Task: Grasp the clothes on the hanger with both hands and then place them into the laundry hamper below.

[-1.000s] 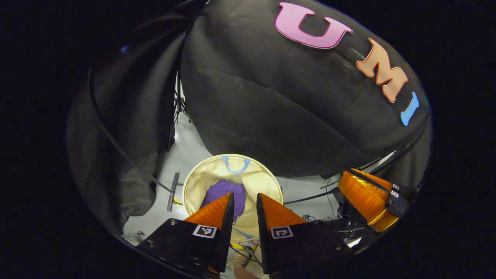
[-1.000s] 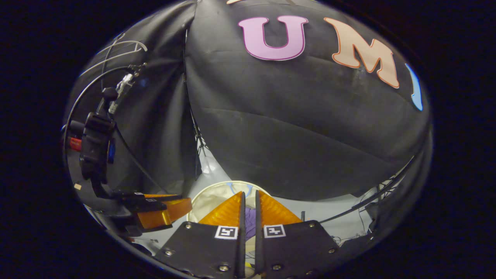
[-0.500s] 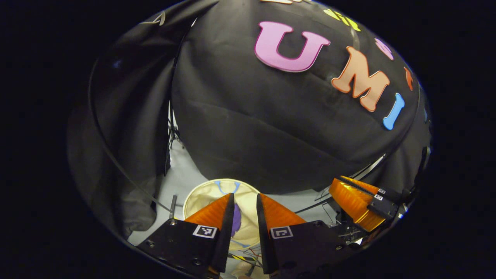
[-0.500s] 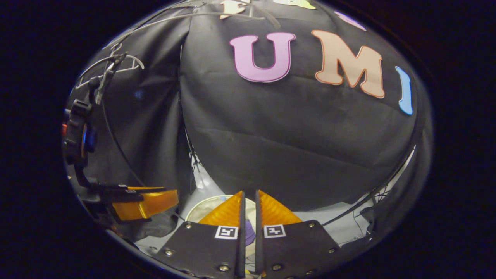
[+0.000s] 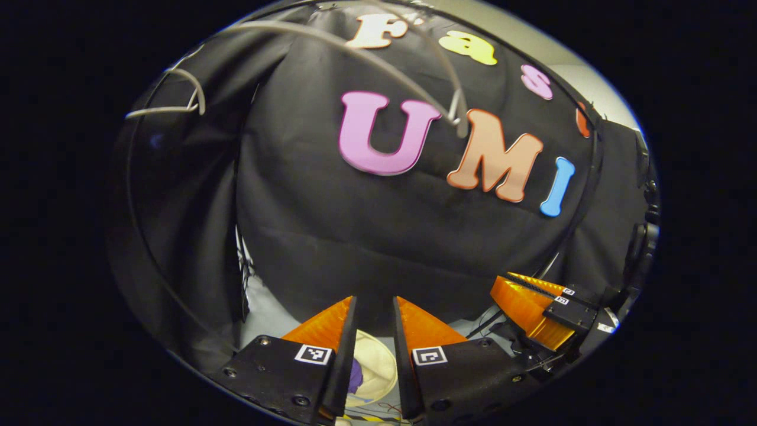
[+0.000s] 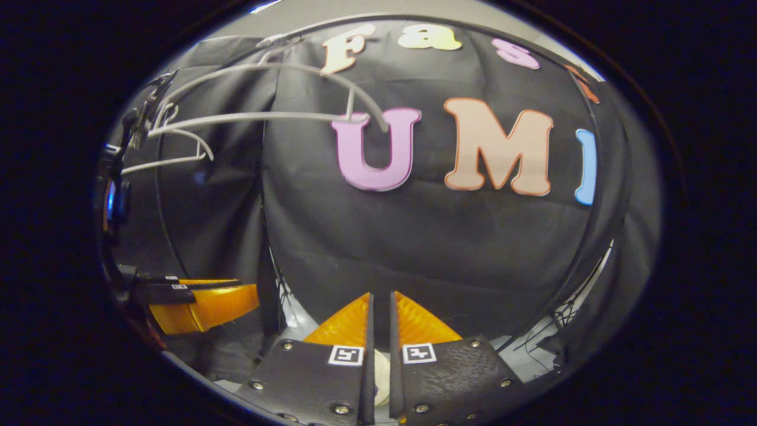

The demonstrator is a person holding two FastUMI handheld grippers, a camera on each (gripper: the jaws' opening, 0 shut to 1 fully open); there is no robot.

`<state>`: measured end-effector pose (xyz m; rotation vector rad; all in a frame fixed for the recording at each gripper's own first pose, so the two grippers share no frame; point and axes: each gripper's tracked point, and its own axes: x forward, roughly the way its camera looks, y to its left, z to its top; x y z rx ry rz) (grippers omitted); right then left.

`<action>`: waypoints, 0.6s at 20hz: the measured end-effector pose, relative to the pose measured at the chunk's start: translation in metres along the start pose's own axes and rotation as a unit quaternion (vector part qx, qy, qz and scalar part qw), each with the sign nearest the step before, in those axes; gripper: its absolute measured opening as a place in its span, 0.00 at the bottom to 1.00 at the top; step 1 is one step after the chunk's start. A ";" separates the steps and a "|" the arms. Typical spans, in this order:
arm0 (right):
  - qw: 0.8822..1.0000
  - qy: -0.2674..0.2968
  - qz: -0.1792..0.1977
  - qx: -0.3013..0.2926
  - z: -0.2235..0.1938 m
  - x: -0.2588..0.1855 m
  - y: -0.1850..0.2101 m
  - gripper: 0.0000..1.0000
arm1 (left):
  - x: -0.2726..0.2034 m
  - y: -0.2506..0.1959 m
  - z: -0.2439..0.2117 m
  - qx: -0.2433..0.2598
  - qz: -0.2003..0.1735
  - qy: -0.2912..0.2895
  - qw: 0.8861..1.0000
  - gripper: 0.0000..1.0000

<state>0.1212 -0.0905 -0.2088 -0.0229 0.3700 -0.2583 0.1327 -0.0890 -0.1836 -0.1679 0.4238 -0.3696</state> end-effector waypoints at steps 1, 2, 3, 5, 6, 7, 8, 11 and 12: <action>1.000 -0.017 -0.005 0.002 0.024 -0.006 -0.005 0.10 | -0.003 -0.009 0.011 0.009 -0.008 -0.012 1.000 0.35; 0.999 -0.035 -0.010 0.003 0.040 -0.010 -0.011 0.10 | -0.005 -0.019 0.022 0.015 -0.017 -0.025 0.999 0.35; 0.999 -0.052 -0.015 0.001 0.056 -0.016 -0.017 0.10 | -0.009 -0.029 0.034 0.018 -0.027 -0.038 0.999 0.35; 0.996 -0.085 -0.025 -0.007 0.080 -0.033 -0.031 0.10 | -0.013 -0.050 0.054 0.023 -0.041 -0.063 0.997 0.35; 0.995 -0.099 -0.030 -0.012 0.094 -0.043 -0.035 0.10 | -0.014 -0.059 0.064 0.025 -0.047 -0.076 0.996 0.35; 0.993 -0.113 -0.034 -0.018 0.107 -0.051 -0.040 0.10 | -0.016 -0.068 0.077 0.028 -0.050 -0.090 0.994 0.35; 0.991 -0.125 -0.037 -0.025 0.120 -0.064 -0.044 0.10 | -0.021 -0.077 0.088 0.030 -0.054 -0.105 0.993 0.35; 0.988 -0.150 -0.039 -0.027 0.145 -0.086 -0.049 0.10 | -0.033 -0.092 0.114 0.037 -0.053 -0.136 0.989 0.35; 0.987 -0.155 -0.041 -0.024 0.151 -0.093 -0.052 0.10 | -0.038 -0.093 0.118 0.038 -0.052 -0.145 0.987 0.31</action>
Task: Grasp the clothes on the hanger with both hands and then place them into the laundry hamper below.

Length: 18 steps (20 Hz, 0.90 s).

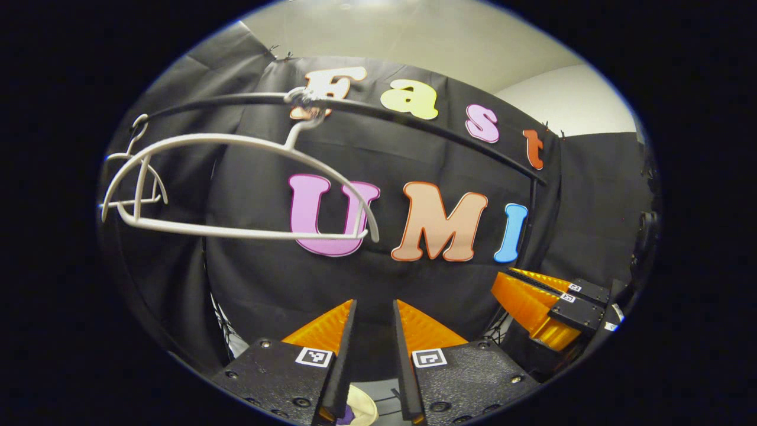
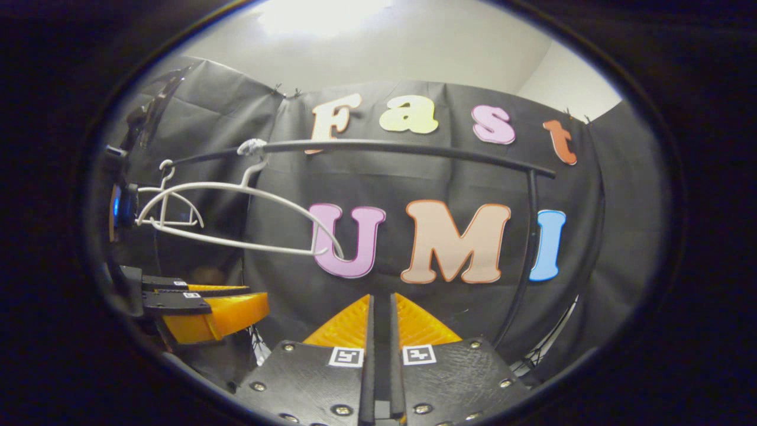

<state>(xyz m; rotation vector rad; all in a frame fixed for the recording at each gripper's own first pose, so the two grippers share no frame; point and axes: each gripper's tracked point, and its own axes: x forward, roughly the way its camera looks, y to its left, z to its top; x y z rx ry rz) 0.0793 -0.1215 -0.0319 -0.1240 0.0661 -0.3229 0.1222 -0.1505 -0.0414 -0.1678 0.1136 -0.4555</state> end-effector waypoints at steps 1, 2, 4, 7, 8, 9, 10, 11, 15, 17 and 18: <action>1.000 -0.005 -0.001 0.004 0.007 -0.003 -0.003 0.10 | -0.004 -0.005 0.011 0.001 0.003 -0.010 1.000 0.35; 1.000 -0.007 0.000 0.009 0.011 -0.005 -0.007 0.10 | -0.006 -0.010 0.020 0.002 0.002 -0.018 1.000 0.35; 1.000 -0.012 0.003 0.017 0.019 -0.009 -0.013 0.10 | -0.009 -0.018 0.028 0.006 -0.001 -0.027 1.000 0.49; 1.000 -0.023 0.000 0.018 0.031 -0.013 -0.023 0.33 | -0.010 -0.022 0.040 0.007 -0.002 -0.040 0.999 0.69; 1.000 -0.025 0.001 0.017 0.033 -0.018 -0.024 0.41 | -0.011 -0.022 0.042 0.011 0.002 -0.042 0.999 0.76; 1.000 -0.026 0.004 0.017 0.034 -0.020 -0.025 0.55 | -0.014 -0.021 0.043 0.017 0.004 -0.046 0.999 0.84; 1.000 -0.026 0.002 0.016 0.035 -0.020 -0.027 0.69 | -0.015 -0.022 0.046 0.025 0.010 -0.049 0.998 0.93; 0.999 -0.029 -0.001 0.018 0.033 -0.012 -0.033 0.83 | -0.016 -0.022 0.049 0.033 0.014 -0.051 0.998 0.92; 0.999 -0.037 -0.009 0.028 0.047 -0.027 -0.044 0.98 | -0.021 -0.028 0.060 0.053 0.017 -0.066 0.996 0.92; 0.999 -0.041 -0.013 0.029 0.051 -0.028 -0.052 0.98 | -0.023 -0.032 0.065 0.056 0.018 -0.074 0.996 0.92; 0.999 -0.042 -0.015 0.028 0.052 -0.028 -0.056 0.98 | -0.023 -0.032 0.068 0.058 0.021 -0.078 0.995 0.92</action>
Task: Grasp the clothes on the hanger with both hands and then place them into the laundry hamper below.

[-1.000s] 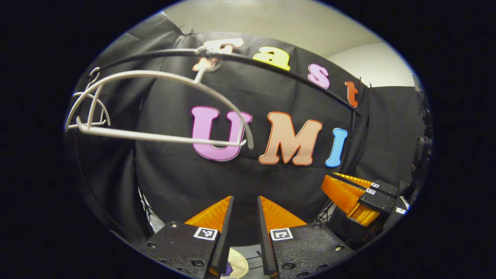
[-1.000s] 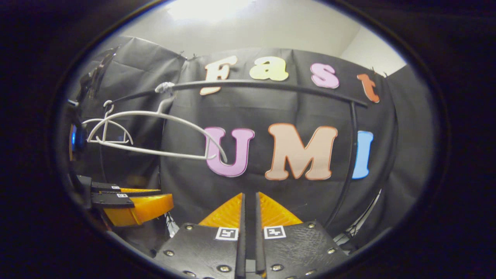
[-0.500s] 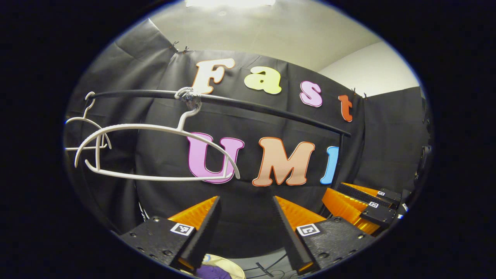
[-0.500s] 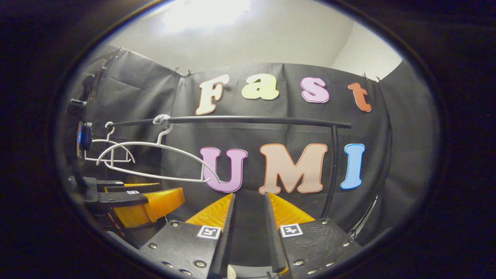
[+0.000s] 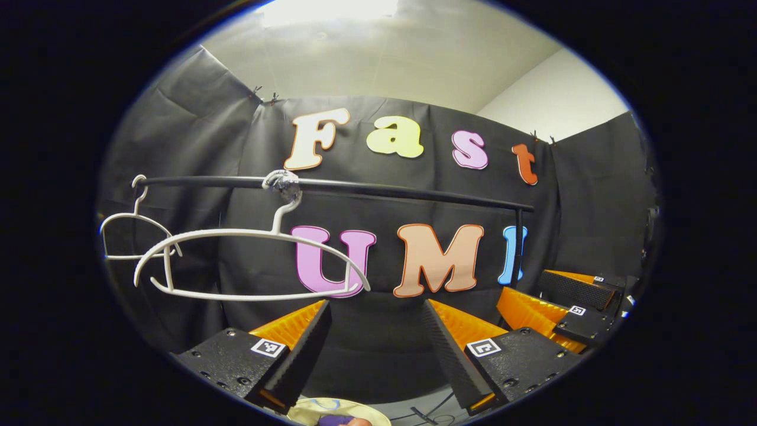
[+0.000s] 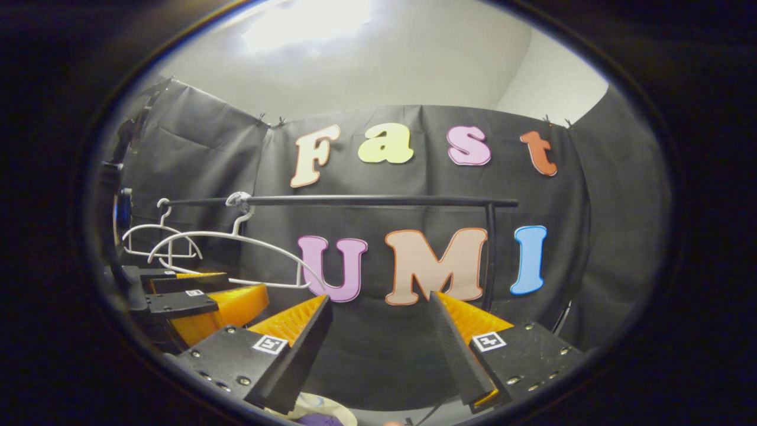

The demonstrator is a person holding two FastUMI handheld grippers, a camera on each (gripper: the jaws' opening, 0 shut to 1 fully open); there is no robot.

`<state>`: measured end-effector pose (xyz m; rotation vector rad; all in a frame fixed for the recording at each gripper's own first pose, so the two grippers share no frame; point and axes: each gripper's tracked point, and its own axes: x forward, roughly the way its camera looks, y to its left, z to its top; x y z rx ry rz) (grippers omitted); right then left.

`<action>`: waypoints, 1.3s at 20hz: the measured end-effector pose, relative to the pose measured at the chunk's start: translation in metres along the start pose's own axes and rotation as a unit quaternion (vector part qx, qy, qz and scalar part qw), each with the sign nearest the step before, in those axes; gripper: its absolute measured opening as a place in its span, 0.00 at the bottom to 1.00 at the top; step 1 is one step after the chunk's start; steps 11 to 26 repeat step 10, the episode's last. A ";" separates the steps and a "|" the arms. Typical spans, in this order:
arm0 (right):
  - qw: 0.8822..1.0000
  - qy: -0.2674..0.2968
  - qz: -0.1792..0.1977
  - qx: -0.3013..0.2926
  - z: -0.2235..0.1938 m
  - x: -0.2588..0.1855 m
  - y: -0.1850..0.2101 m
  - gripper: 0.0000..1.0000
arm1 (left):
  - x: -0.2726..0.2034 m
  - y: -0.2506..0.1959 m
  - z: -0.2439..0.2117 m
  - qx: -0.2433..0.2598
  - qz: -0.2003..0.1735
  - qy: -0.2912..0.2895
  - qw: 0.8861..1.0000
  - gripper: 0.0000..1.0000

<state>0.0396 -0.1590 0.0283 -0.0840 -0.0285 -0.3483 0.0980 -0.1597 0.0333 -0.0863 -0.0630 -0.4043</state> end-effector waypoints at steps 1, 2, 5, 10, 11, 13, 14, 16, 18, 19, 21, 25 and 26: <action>1.000 -0.001 -0.001 -0.002 0.001 -0.001 -0.004 0.98 | 0.001 0.000 0.001 0.003 0.002 -0.003 1.000 0.92; 1.000 -0.002 -0.003 -0.006 0.002 -0.001 -0.009 0.98 | 0.001 -0.003 0.001 0.006 0.004 -0.003 1.000 0.92; 1.000 -0.002 -0.012 -0.008 0.003 -0.003 -0.029 0.98 | 0.007 -0.017 -0.003 0.010 0.000 0.001 1.000 0.92; 1.000 -0.003 -0.026 -0.016 -0.002 -0.004 -0.079 0.98 | 0.024 -0.060 -0.020 0.013 -0.012 0.007 1.000 0.92; 1.000 -0.003 -0.026 -0.016 -0.002 -0.004 -0.079 0.98 | 0.024 -0.060 -0.020 0.013 -0.012 0.007 1.000 0.92; 1.000 -0.003 -0.026 -0.016 -0.002 -0.004 -0.079 0.98 | 0.024 -0.060 -0.020 0.013 -0.012 0.007 1.000 0.92; 1.000 -0.003 -0.026 -0.016 -0.002 -0.004 -0.079 0.98 | 0.024 -0.060 -0.020 0.013 -0.012 0.007 1.000 0.92; 1.000 -0.003 -0.026 -0.016 -0.002 -0.004 -0.079 0.98 | 0.024 -0.060 -0.020 0.013 -0.012 0.007 1.000 0.92; 1.000 -0.003 -0.026 -0.016 -0.002 -0.004 -0.079 0.98 | 0.024 -0.060 -0.020 0.013 -0.012 0.007 1.000 0.92; 1.000 -0.003 -0.026 -0.016 -0.002 -0.004 -0.079 0.98 | 0.024 -0.060 -0.020 0.013 -0.012 0.007 1.000 0.92; 1.000 -0.003 -0.026 -0.016 -0.002 -0.004 -0.079 0.98 | 0.024 -0.060 -0.020 0.013 -0.012 0.007 1.000 0.92; 1.000 -0.003 -0.026 -0.016 -0.002 -0.004 -0.079 0.98 | 0.024 -0.060 -0.020 0.013 -0.012 0.007 1.000 0.92; 1.000 -0.003 -0.026 -0.016 -0.002 -0.004 -0.079 0.98 | 0.024 -0.060 -0.020 0.013 -0.012 0.007 1.000 0.92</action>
